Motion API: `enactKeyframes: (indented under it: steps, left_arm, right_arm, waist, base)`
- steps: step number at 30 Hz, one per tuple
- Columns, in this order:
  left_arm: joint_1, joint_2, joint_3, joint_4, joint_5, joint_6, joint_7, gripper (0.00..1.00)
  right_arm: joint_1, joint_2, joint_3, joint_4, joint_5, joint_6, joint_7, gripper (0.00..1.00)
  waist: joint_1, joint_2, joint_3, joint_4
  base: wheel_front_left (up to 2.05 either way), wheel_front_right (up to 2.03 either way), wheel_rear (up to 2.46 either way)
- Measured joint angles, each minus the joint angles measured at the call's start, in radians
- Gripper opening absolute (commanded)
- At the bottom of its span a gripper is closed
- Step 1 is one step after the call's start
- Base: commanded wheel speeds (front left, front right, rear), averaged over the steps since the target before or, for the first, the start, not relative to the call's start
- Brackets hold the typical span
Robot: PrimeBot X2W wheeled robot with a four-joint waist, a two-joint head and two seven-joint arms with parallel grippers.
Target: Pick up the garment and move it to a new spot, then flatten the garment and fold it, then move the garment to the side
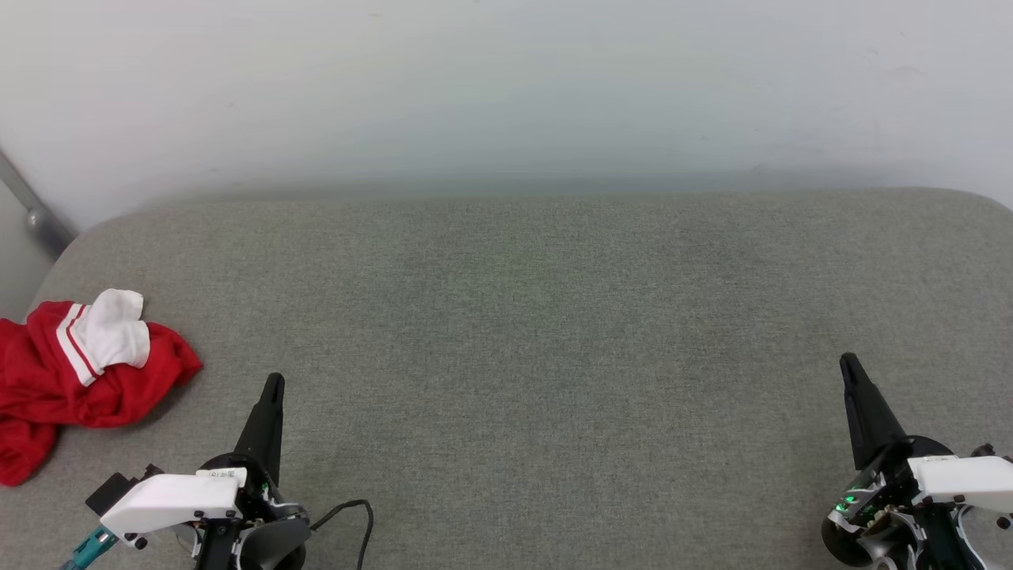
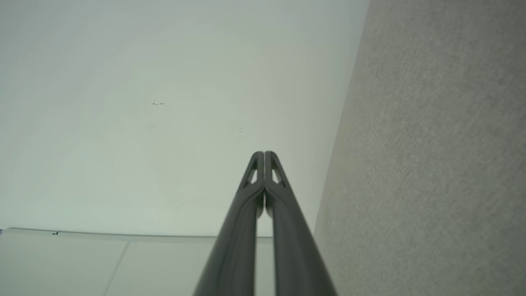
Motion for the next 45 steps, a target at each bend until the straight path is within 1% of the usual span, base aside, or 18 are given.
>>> enactKeyframes:
  steps: [10, 11, 15, 18, 21, 25, 28, 36, 45]
  left_arm:
    - [0.0, 0.0, 0.0, 0.0, 0.0, 0.0, 0.0, 0.0]
    - [0.0, 0.0, 0.0, 0.0, 0.0, 0.0, 0.0, 1.0]
    - [0.027, -0.003, -0.007, 0.031, 0.0, 0.0, -0.002, 1.0]
    - [0.039, -0.004, -0.012, 0.027, 0.003, 0.0, -0.015, 1.0]
    - [0.039, -0.004, -0.012, 0.016, 0.022, 0.001, -0.031, 1.0]
    - [0.04, -0.004, -0.009, -0.001, 0.073, 0.015, -0.049, 1.0]
    - [0.04, -0.004, -0.01, -0.025, 0.137, 0.03, -0.064, 1.0]
    - [0.045, -0.004, -0.04, -0.095, 0.319, 0.091, -0.098, 1.0]
    - [0.059, -0.004, -0.086, -0.138, 0.529, 0.147, -0.134, 1.0]
  right_arm:
    - [0.0, 0.0, 0.0, 0.0, 0.0, 0.0, 0.0, 0.0]
    - [0.0, 0.0, 0.0, 0.0, 0.0, 0.0, 0.0, 1.0]
    - [0.027, 0.001, 0.001, 0.032, 0.0, 0.0, -0.001, 1.0]
    - [0.042, 0.001, 0.002, 0.035, -0.001, 0.0, -0.014, 1.0]
    - [0.044, 0.001, 0.001, 0.03, -0.022, 0.0, -0.029, 1.0]
    - [0.049, 0.001, -0.004, 0.018, -0.068, 0.0, -0.049, 1.0]
    - [0.054, 0.002, -0.008, -0.002, -0.136, 0.0, -0.063, 1.0]
    - [0.07, 0.002, -0.011, -0.071, -0.325, 0.0, -0.098, 1.0]
    - [0.091, 0.002, 0.007, -0.133, -0.575, 0.0, -0.134, 1.0]
  waist:
    - [0.0, 0.0, 0.0, 0.0]
    - [0.0, 0.0, 0.0, 0.0]
    - [0.0, 0.0, 0.0, 0.0]
    - [0.0, 0.0, 0.0, 0.0]
    - [0.0, 0.0, 0.0, -0.001]
    - [0.0, 0.0, 0.0, -0.001]
    - [0.0, 0.0, 0.001, -0.001]
    - [0.0, 0.0, 0.002, -0.001]
    - [0.0, 0.0, 0.003, 0.001]
  base:
    - [0.0, 0.0, 0.0]
    - [0.0, 0.0, 0.0]
    - [0.0, 0.0, 0.0]
    - [0.0, 0.0, 0.0]
    - [0.0, 0.0, 0.0]
    - [0.0, 0.0, 0.0]
    - [0.0, 0.0, 0.0]
    - [0.0, 0.0, 0.0]
    - [0.0, 0.0, 0.0]
